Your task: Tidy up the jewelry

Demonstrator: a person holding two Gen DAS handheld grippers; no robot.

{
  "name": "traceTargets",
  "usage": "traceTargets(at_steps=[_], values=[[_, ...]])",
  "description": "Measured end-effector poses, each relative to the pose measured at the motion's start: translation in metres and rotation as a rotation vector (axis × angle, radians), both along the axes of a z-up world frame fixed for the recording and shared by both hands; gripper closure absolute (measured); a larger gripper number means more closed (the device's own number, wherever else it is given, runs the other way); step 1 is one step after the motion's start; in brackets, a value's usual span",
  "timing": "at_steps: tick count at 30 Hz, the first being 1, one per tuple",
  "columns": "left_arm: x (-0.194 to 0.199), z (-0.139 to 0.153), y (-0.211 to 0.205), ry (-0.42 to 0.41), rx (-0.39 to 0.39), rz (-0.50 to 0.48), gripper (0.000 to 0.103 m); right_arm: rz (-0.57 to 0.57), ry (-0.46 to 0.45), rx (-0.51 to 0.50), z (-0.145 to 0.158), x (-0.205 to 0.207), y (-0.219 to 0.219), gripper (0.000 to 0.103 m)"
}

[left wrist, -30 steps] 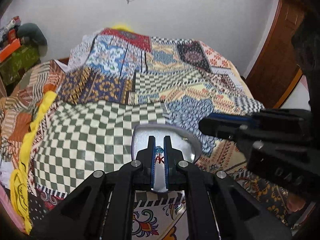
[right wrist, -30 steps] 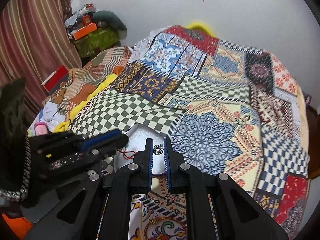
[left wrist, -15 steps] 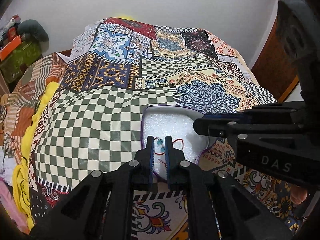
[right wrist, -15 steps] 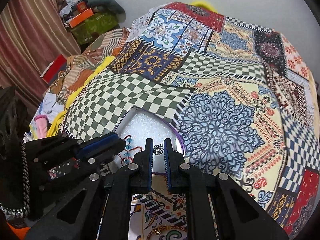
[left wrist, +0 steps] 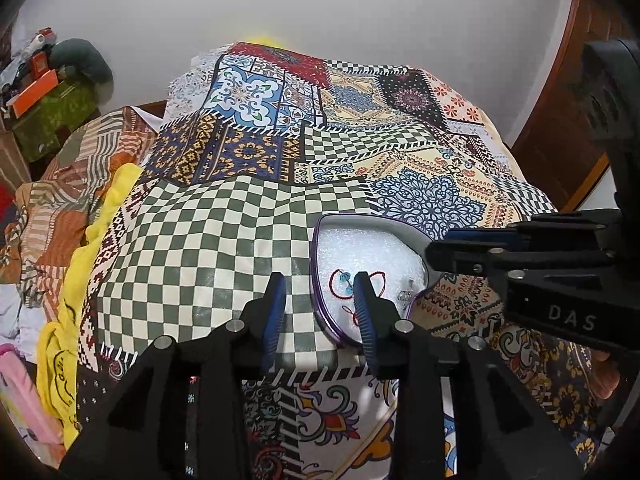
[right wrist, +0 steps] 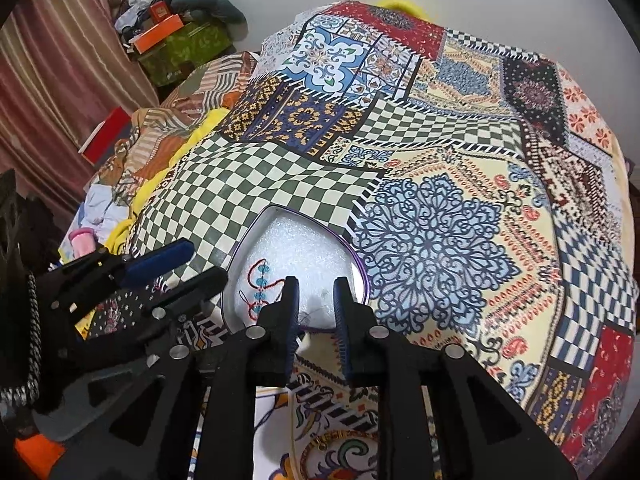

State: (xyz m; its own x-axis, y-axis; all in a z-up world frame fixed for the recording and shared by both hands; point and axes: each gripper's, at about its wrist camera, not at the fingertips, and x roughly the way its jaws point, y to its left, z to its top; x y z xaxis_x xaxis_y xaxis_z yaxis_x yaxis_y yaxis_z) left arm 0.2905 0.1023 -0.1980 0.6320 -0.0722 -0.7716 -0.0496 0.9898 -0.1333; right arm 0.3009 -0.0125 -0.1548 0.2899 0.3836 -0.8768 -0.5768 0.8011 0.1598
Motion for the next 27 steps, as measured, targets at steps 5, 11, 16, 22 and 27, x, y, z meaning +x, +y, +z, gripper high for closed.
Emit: traceTargets(at_steps=[5, 11, 16, 22, 27], values=[[-0.011, 0.008, -0.001, -0.001, -0.009, -0.003, 0.064, -0.002, -0.038, -0.009, 0.012, -0.014, -0.009, 0.087], [-0.029, 0.022, -0.008, -0.017, -0.003, -0.019, 0.06, -0.012, -0.1, -0.016, 0.027, -0.035, -0.021, 0.085], [-0.044, 0.031, -0.015, -0.025, -0.005, -0.031, 0.06, -0.035, -0.167, -0.007, 0.039, -0.055, -0.033, 0.064], [-0.061, 0.035, -0.027, -0.037, 0.003, -0.038, 0.046, -0.06, -0.198, 0.012, 0.047, -0.073, -0.052, 0.062], [-0.069, 0.031, -0.039, -0.015, -0.007, -0.064, 0.046, -0.081, -0.229, -0.017, 0.046, -0.085, -0.071, 0.062]])
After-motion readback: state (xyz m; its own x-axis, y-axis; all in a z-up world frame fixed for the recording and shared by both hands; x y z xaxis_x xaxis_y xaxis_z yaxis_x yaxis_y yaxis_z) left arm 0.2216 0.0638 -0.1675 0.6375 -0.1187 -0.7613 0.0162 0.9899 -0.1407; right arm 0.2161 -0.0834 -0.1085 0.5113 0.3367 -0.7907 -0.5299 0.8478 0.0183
